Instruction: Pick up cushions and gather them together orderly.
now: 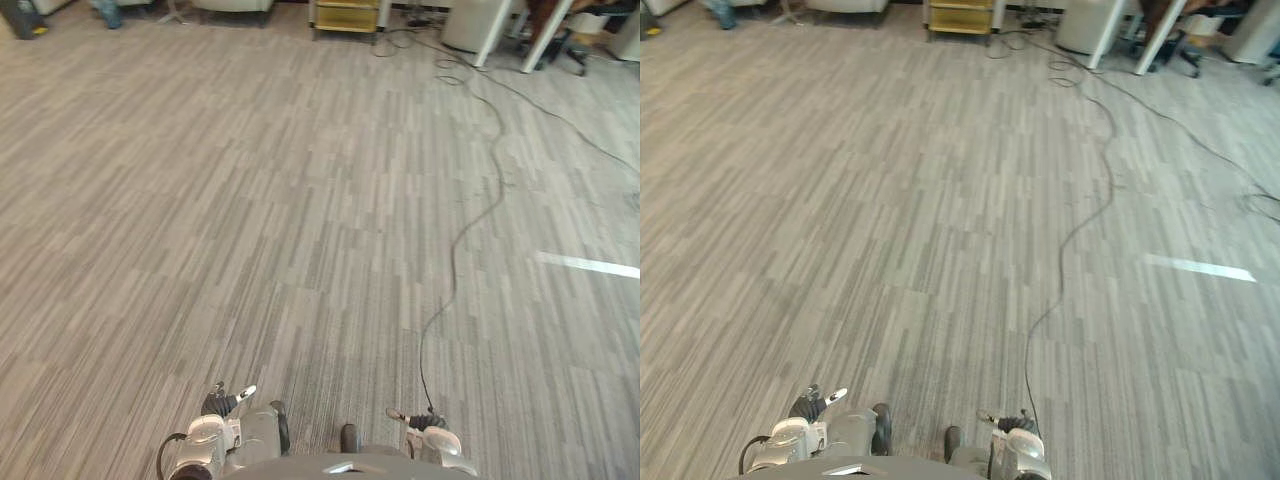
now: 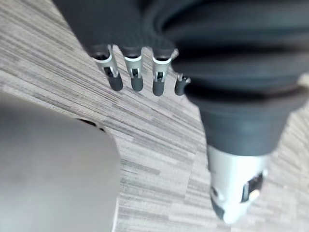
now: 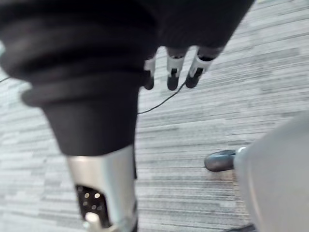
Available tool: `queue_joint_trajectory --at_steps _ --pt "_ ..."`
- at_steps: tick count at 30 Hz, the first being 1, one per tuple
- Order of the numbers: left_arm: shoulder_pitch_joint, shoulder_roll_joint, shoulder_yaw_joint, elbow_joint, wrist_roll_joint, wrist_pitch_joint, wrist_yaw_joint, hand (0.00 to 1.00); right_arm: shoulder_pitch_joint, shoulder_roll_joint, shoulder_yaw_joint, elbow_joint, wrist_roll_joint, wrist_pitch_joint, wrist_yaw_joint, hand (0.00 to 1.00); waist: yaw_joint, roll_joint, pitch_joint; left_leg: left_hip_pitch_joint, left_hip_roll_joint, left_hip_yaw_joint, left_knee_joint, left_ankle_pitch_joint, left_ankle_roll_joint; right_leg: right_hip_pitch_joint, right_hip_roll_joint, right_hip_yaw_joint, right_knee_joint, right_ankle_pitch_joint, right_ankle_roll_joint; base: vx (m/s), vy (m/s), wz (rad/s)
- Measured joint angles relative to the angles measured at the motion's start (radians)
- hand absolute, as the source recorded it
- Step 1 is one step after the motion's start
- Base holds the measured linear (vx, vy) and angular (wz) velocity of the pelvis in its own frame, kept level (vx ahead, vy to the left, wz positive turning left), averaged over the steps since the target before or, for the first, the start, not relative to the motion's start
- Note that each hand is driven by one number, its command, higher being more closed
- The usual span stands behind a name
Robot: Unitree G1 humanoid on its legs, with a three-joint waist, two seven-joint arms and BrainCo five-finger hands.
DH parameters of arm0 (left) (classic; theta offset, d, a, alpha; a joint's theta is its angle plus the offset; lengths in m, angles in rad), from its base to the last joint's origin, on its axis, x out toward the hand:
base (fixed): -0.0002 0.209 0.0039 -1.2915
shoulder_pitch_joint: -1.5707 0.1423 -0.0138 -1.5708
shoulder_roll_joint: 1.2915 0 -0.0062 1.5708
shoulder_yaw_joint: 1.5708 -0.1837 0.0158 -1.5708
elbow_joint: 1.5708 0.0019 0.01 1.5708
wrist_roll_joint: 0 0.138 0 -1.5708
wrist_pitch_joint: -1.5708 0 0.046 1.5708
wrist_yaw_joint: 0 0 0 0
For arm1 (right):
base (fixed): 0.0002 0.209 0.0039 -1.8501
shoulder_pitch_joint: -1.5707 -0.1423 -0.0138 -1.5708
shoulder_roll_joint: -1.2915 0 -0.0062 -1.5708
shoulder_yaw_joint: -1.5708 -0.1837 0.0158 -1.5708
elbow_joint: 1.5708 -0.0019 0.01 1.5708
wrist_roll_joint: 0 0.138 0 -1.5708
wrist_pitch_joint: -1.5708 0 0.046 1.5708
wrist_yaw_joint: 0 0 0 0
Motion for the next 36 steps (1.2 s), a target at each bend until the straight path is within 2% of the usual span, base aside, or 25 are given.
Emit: queue_joint_trajectory --at_steps 3,5,7,8,9,10,12,14,15,16,17,18,20,23,24,25,26,27,28,29,31,32,33,35,36 --pt "-0.003 -0.004 0.000 0.002 0.000 0.004 0.000 0.00 -0.031 -0.001 -0.004 0.002 0.001 -0.001 0.001 0.00 -0.013 0.001 0.007 0.107 0.026 0.002 -0.099 -0.009 -0.017 -0.084 -0.011 -0.175 -0.121 -0.056 -0.076 0.51 -0.070 0.00" --pt "-0.014 -0.007 -0.020 0.029 0.004 0.004 0.000 0.00 -0.061 -0.009 -0.001 0.002 0.006 -0.005 0.002 0.00 -0.043 0.027 0.020 0.181 0.077 -0.001 -0.183 0.004 -0.041 -0.150 0.032 -0.248 -0.333 -0.027 -0.099 0.72 -0.185 0.22" --pt "-0.032 0.011 -0.044 0.054 0.015 0.004 -0.002 0.00 -0.073 -0.010 0.006 0.014 0.008 -0.004 0.001 0.00 -0.055 0.013 0.026 0.235 0.082 -0.043 -0.234 0.026 -0.079 -0.157 0.068 -0.241 -0.655 0.153 -0.099 0.74 -0.242 0.38" --pt "-0.026 0.021 -0.042 0.065 0.020 0.004 -0.002 0.00 -0.066 -0.005 0.005 0.044 0.014 -0.008 0.002 0.00 -0.057 -0.014 0.023 0.286 0.075 -0.083 -0.245 0.028 -0.093 -0.116 0.069 -0.202 -0.791 0.422 -0.168 0.57 -0.218 0.09" --pt "-0.036 0.005 -0.032 0.080 0.022 0.004 -0.001 0.00 -0.087 -0.020 -0.003 0.047 0.012 -0.008 0.002 0.00 -0.045 0.020 0.028 0.301 0.113 -0.094 -0.230 0.033 -0.102 -0.120 0.100 -0.218 -0.741 0.402 -0.195 0.66 -0.267 0.09" --pt "-0.062 -0.004 -0.010 0.080 0.031 0.003 -0.003 0.00 -0.106 -0.034 -0.015 0.047 0.009 -0.008 0.002 0.00 -0.051 0.039 0.038 0.272 0.130 -0.126 -0.168 0.102 -0.153 -0.128 0.102 -0.221 -0.686 0.335 -0.204 0.60 -0.274 -0.14" --pt "-0.068 -0.028 0.034 0.070 0.032 -0.001 -0.001 0.00 -0.102 -0.034 -0.029 0.046 0.009 -0.008 0.002 0.00 -0.048 0.057 0.046 0.251 0.142 -0.144 -0.050 0.236 -0.142 -0.081 0.114 -0.220 -0.651 0.251 -0.207 0.60 -0.270 -0.05" --pt "-0.055 -0.050 0.073 0.062 0.039 0.000 -0.002 0.00 -0.084 -0.021 -0.016 0.039 0.012 -0.002 0.002 0.00 -0.052 0.068 0.048 0.135 0.173 -0.202 0.303 0.396 -0.161 0.041 0.140 -0.208 -0.677 0.179 -0.205 0.66 -0.207 -0.10" --pt "-0.051 -0.061 0.090 0.045 0.039 -0.001 -0.002 0.00 -0.081 -0.019 0.004 0.041 0.012 -0.001 0.001 0.00 -0.045 0.065 0.053 0.023 0.197 -0.206 0.553 0.356 -0.167 0.114 0.164 -0.197 -0.703 0.147 -0.210 0.56 -0.134 -0.15" --pt "-0.048 -0.064 0.096 0.038 0.039 0.000 -0.004 0.00 -0.080 -0.018 0.012 0.041 0.012 -0.001 0.001 0.00 -0.042 0.068 0.054 -0.003 0.204 -0.202 0.612 0.339 -0.160 0.136 0.172 -0.192 -0.709 0.135 -0.217 0.48 -0.098 -0.33" --pt "-0.043 -0.061 0.107 -0.004 0.038 0.000 -0.002 0.00 -0.080 -0.008 0.020 0.041 0.013 -0.002 0.001 0.00 -0.021 0.061 0.067 -0.100 0.224 -0.173 0.751 0.269 -0.138 0.222 0.194 -0.169 -0.738 0.101 -0.226 0.43 -0.061 -0.57" --pt "-0.036 -0.054 0.110 -0.029 0.035 -0.001 -0.001 0.00 -0.080 0.005 0.028 0.042 0.015 0.001 0.000 0.00 0.006 0.050 0.071 -0.181 0.226 -0.129 0.766 0.220 -0.126 0.281 0.201 -0.139 -0.765 0.083 -0.223 0.47 -0.039 -0.63" --pt "-0.018 -0.048 0.111 -0.056 0.022 -0.008 -0.001 0.00 -0.087 0.007 0.054 0.041 0.018 0.002 0.000 0.00 0.014 0.042 0.072 -0.294 0.227 -0.066 0.677 0.167 -0.100 0.358 0.204 -0.102 -0.827 0.072 -0.209 0.40 0.015 -0.59" --pt "-0.011 -0.052 0.111 -0.079 0.009 -0.019 0.000 0.00 -0.087 0.009 0.042 0.042 0.017 0.010 -0.002 0.00 0.038 0.042 0.069 -0.358 0.188 0.022 0.285 0.150 -0.083 0.445 0.172 -0.039 -0.902 0.070 -0.159 0.47 0.126 -0.57" --pt "-0.008 -0.055 0.111 -0.078 0.009 -0.020 0.000 0.00 -0.086 0.009 0.033 0.042 0.017 0.012 -0.003 0.00 0.041 0.040 0.062 -0.357 0.151 0.023 0.036 0.199 -0.089 0.487 0.153 -0.025 -0.940 0.054 -0.134 0.52 0.194 -0.40" --pt "-0.008 -0.057 0.111 -0.079 0.008 -0.021 0.000 0.00 -0.086 0.008 0.033 0.043 0.015 0.014 -0.004 0.00 0.045 0.040 0.060 -0.358 0.140 0.023 -0.053 0.230 -0.090 0.509 0.146 -0.016 -0.952 0.047 -0.122 0.55 0.218 -0.39" --pt "-0.010 -0.057 0.110 -0.079 0.004 -0.025 -0.001 0.00 -0.086 0.007 0.033 0.052 0.012 0.014 -0.004 0.00 0.057 0.030 0.054 -0.357 0.125 0.020 -0.106 0.331 -0.077 0.542 0.128 -0.003 -0.976 0.031 -0.099 0.48 0.207 -0.30" --pt "-0.008 -0.053 0.111 -0.077 0.005 -0.027 -0.001 0.00 -0.085 0.006 0.033 0.062 0.011 0.014 -0.004 0.00 0.062 0.014 0.038 -0.350 0.103 0.020 -0.113 0.394 -0.057 0.555 0.110 0.010 -0.987 0.022 -0.084 0.54 0.229 -0.27" --pt "-0.007 -0.046 0.111 -0.072 0.005 -0.027 -0.002 0.00 -0.084 0.006 0.031 0.078 0.010 0.012 -0.004 0.00 0.061 0.002 0.020 -0.345 0.075 0.018 -0.105 0.405 0.011 0.572 0.090 0.014 -0.992 0.021 -0.082 0.83 0.346 0.04" --pt "-0.008 -0.024 0.112 -0.067 0.000 -0.027 -0.003 0.00 -0.085 0.020 0.023 0.082 0.009 0.013 -0.002 0.00 0.054 -0.030 0.009 -0.347 0.046 0.017 -0.029 0.338 0.047 0.577 0.047 0.015 -0.943 0.043 -0.068 0.82 0.340 0.16" --pt "-0.008 -0.025 0.110 -0.064 -0.001 -0.028 -0.003 0.00 -0.082 0.022 0.012 0.086 0.009 0.012 -0.001 0.00 0.056 -0.034 0.005 -0.339 0.041 0.014 0.011 0.291 0.054 0.561 0.038 0.019 -0.865 0.045 -0.059 0.61 0.269 0.15" --pt "-0.010 -0.013 0.087 -0.043 0.000 -0.026 -0.003 0.00 -0.078 0.023 0.009 0.099 0.009 0.012 0.002 0.00 0.054 -0.041 0.001 -0.275 0.022 0.006 0.034 0.208 0.052 0.457 0.017 0.025 -0.526 0.053 0.008 0.56 0.235 0.20" --pt "-0.016 -0.005 0.066 -0.027 0.002 -0.019 -0.004 0.00 -0.071 0.028 0.011 0.098 0.008 0.012 0.004 0.00 0.044 -0.052 0.003 -0.224 -0.002 -0.008 0.031 0.184 0.054 0.361 -0.007 0.045 -0.262 0.091 0.092 0.69 0.247 0.44" --pt "-0.018 0.004 0.049 -0.004 0.012 -0.003 -0.003 0.00 -0.043 0.030 0.020 0.063 0.003 0.010 0.007 0.00 0.023 -0.055 0.006 -0.118 -0.031 -0.042 0.013 0.155 0.056 0.229 -0.024 0.041 0.052 0.081 0.076 0.54 0.126 0.52" --pt "-0.018 0.004 0.049 0.000 0.017 0.003 -0.002 0.00 -0.037 0.028 0.018 0.046 -0.007 0.007 0.011 0.00 0.017 -0.053 0.009 -0.068 -0.036 -0.051 -0.005 0.151 0.063 0.183 -0.021 0.030 0.104 0.066 0.053 0.45 0.061 0.54"
